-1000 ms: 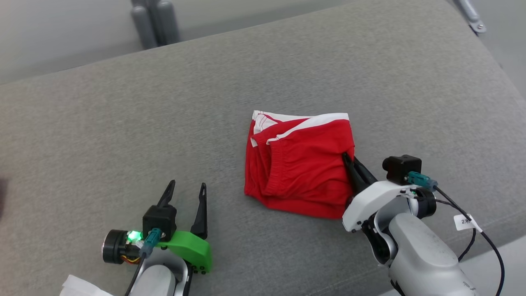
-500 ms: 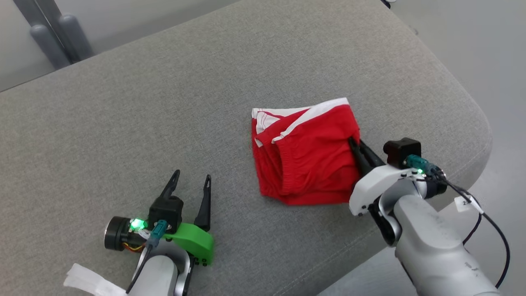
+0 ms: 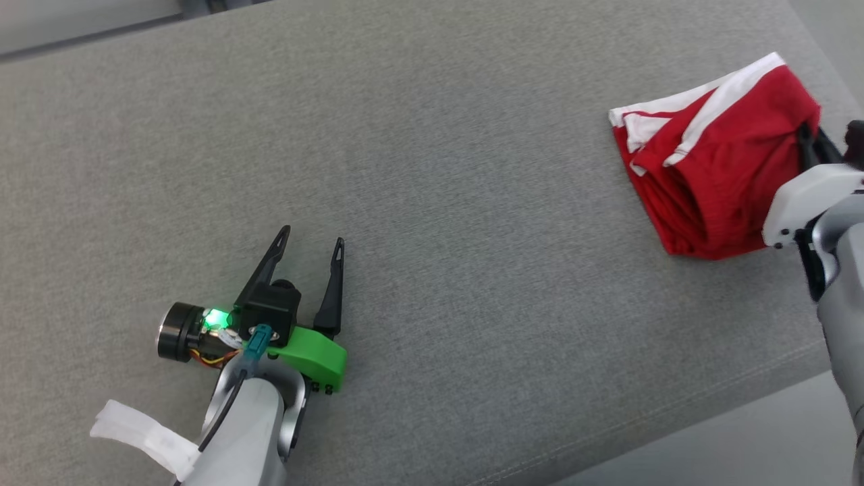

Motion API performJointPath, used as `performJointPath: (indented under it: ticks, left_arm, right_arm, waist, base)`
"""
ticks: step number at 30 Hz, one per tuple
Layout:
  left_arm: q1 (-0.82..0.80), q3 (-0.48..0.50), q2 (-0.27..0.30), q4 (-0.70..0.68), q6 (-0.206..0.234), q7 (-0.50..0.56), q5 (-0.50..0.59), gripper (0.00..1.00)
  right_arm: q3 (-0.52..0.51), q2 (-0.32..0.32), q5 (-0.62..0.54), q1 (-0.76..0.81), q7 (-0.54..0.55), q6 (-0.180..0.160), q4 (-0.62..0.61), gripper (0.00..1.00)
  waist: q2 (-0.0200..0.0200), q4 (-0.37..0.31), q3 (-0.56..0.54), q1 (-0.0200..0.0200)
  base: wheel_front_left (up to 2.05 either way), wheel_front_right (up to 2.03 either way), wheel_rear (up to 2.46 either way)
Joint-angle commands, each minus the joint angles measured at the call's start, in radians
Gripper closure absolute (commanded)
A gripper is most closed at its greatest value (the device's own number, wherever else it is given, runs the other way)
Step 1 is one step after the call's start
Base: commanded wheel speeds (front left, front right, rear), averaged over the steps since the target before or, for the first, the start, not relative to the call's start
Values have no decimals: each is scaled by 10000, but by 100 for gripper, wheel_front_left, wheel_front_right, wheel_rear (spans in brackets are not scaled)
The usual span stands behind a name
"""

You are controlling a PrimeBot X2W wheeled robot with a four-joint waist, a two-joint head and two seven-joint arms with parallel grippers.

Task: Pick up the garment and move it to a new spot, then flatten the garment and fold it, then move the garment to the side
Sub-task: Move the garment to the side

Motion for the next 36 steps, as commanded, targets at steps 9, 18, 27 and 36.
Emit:
performJointPath:
  ticks: [9,18,27,36]
  left_arm:
    - [-302,8,139,-102,11,5,227,0]
    - [-169,21,112,-12,89,30,73,0]
    - [272,316,-45,-133,275,1,-292,0]
    - [1047,1071,-95,23,653,-1,-574,0]
  right_arm:
    - [-3524,-609,-2397,-419,-3,-14,-157,84]
    - [-5030,177,-3822,-561,-3,-14,-1875,0]
    - [-2215,1364,-1891,611,-3,-14,-4063,0]
    - [-265,2042,-231,3076,-3,-14,-5438,0]
  waist:
    - [-1,1822,1682,0]
    - [-1,1793,1312,0]
    - [-1,2088,182,0]
    - [-1,2651,-1031,0]
  base:
    - [0,0,0]
    - [0,0,0]
    - [0,0,0]
    - [0,0,0]
